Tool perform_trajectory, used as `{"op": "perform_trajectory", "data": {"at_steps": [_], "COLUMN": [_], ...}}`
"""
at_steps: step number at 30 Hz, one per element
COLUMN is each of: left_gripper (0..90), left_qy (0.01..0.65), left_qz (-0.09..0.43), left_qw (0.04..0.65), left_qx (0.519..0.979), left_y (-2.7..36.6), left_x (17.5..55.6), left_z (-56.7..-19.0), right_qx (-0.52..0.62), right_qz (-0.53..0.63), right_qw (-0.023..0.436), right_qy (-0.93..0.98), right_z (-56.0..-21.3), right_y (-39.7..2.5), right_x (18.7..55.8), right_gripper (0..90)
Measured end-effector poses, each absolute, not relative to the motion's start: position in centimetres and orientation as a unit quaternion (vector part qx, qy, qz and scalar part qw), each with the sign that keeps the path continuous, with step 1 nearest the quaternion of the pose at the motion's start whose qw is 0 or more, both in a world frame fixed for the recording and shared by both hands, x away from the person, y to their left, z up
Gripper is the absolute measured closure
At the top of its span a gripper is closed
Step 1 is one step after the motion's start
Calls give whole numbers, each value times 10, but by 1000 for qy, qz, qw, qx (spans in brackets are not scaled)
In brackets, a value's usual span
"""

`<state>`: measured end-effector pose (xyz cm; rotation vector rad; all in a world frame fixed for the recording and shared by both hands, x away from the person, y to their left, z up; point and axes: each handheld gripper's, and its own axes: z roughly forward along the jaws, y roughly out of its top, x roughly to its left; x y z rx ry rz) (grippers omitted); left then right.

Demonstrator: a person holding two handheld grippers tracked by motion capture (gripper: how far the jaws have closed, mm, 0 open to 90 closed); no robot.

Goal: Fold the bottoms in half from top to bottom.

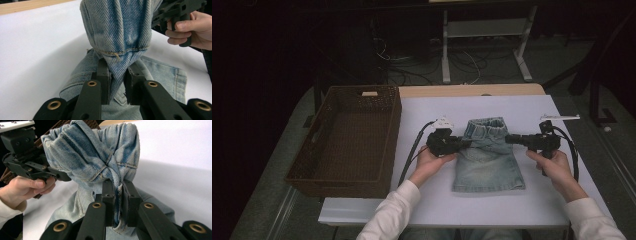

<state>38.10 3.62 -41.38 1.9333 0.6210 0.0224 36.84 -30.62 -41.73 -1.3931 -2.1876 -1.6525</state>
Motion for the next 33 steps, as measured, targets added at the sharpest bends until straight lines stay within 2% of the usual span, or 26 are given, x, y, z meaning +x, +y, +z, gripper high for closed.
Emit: {"op": "perform_trajectory", "data": {"at_steps": [14, 33], "left_gripper": [766, 776], "left_qy": [253, 256], "left_qz": [7, -7], "left_qw": [519, 499], "left_qx": [817, 828], "left_y": [32, 33], "left_x": [359, 343], "left_z": [-418, -433], "right_qx": [-455, -459], "right_qz": [-521, -494], "right_qw": [31, 62], "right_qy": [-722, -736], "right_z": [-420, -435], "right_y": [-308, -306], "right_x": [352, 339], "right_gripper": [806, 801]}}
